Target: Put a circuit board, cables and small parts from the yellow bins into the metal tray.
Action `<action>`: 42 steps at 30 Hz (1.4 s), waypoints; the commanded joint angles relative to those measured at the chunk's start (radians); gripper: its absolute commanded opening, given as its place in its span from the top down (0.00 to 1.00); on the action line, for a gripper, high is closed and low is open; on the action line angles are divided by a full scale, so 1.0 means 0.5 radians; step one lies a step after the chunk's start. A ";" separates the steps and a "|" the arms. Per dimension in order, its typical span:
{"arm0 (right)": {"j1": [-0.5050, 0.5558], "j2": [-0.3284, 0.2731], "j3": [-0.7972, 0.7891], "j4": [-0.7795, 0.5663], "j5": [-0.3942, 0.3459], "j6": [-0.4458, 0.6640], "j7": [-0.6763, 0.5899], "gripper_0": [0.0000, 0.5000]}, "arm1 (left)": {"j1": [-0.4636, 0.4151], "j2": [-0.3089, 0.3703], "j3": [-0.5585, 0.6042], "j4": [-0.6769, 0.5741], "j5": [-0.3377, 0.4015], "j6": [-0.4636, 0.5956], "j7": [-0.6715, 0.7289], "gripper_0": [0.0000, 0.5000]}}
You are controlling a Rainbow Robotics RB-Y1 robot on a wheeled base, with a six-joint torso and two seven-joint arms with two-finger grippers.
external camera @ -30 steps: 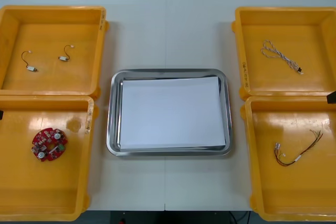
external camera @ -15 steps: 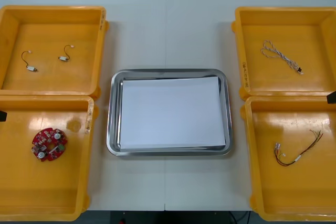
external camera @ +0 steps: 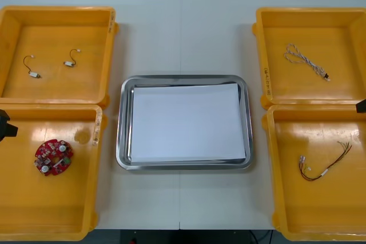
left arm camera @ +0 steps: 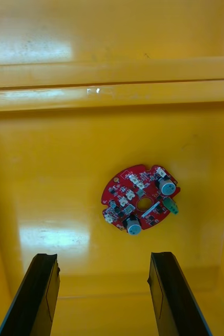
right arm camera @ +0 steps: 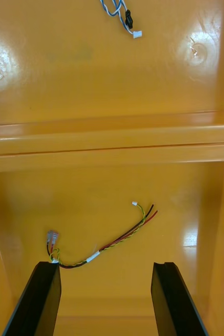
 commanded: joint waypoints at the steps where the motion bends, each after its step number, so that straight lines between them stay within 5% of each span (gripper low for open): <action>1: -0.037 -0.086 -0.046 -0.030 0.039 0.003 0.029 0.00 | -0.049 0.068 -0.069 -0.100 0.007 0.012 0.475 0.00; 12: 0.095 -0.025 -0.065 -0.162 0.201 -0.108 0.008 0.00 | -0.049 0.062 -0.167 -0.161 0.007 0.012 0.899 0.00; 25: 0.316 0.039 -0.068 -0.193 0.204 -0.252 -0.081 0.00 | -0.049 -0.091 -0.188 -0.204 -0.011 0.012 1.313 0.00; 34: 0.469 0.205 -0.086 -0.266 0.244 -0.273 -0.133 0.00 | -0.049 -0.198 -0.357 -0.204 -0.275 0.012 1.393 0.00; 42: 0.668 0.270 -0.089 -0.340 0.287 -0.335 -0.189 0.00 | -0.046 -0.294 -0.428 -0.198 -0.339 0.012 1.466 0.00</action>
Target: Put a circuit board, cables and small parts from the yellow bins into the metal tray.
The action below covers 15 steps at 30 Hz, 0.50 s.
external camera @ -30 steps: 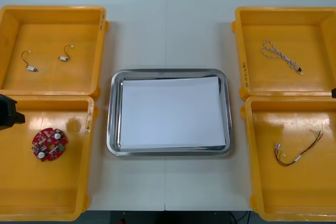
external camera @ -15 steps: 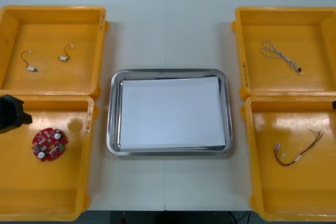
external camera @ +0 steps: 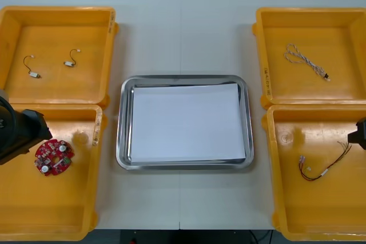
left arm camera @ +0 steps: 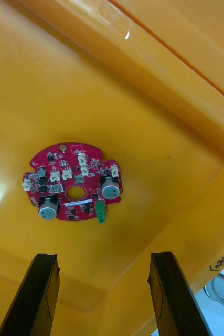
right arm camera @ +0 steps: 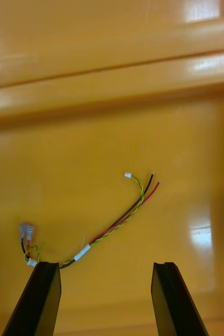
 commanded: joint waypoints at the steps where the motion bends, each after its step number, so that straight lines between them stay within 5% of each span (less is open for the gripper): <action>1: 0.136 0.051 -0.073 -0.068 0.029 -0.022 -0.143 0.00 | -0.044 -0.076 -0.035 -0.061 -0.029 0.012 0.008 0.00; 15: 0.204 0.352 -0.095 -0.068 0.160 -0.022 -0.259 0.00 | 0.103 -0.125 -0.069 -0.009 -0.066 -0.052 -0.010 0.00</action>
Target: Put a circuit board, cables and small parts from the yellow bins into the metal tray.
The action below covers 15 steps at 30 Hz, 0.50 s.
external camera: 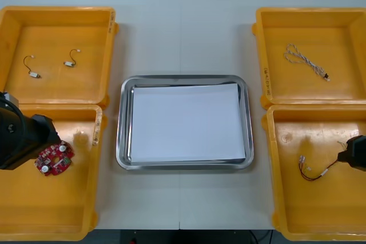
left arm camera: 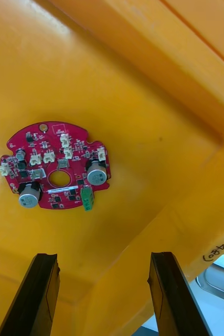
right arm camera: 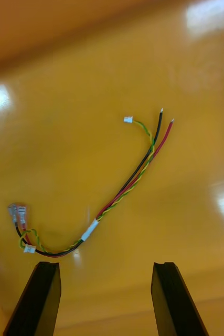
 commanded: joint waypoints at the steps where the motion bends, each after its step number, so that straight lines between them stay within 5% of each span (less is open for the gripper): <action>1: 0.050 0.124 -0.083 -0.058 0.055 -0.016 -0.097 0.00 | 0.094 -0.027 -0.045 -0.002 -0.049 -0.075 -0.010 0.00; 15: 0.090 0.191 -0.007 -0.058 0.197 -0.016 -0.653 0.00 | 0.134 -0.027 -0.119 0.188 -0.113 -0.324 -0.056 0.00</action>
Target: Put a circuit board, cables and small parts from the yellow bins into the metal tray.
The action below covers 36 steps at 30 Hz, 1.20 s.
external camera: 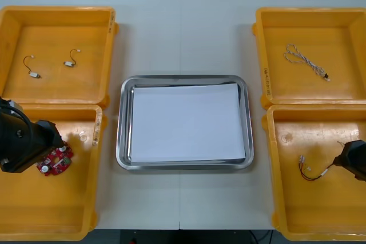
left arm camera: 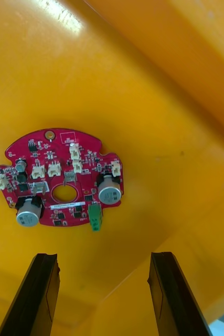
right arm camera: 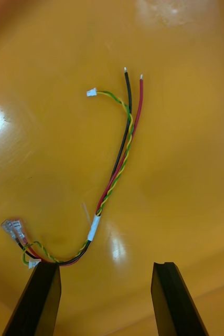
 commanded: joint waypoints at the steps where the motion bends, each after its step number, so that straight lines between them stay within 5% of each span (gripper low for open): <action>1: 0.042 0.035 0.010 -0.057 0.067 -0.013 -0.256 0.00 | 0.039 -0.025 -0.051 0.045 -0.047 -0.079 -0.059 0.00; 15: 0.036 0.084 0.096 -0.057 0.131 -0.007 -0.854 0.00 | 0.039 -0.025 -0.171 0.198 -0.130 -0.278 -0.087 0.00; 36: 0.002 0.117 0.194 0.203 0.144 -0.240 -0.836 0.00 | 0.125 -0.025 -0.296 0.263 -0.195 -0.410 -0.102 0.00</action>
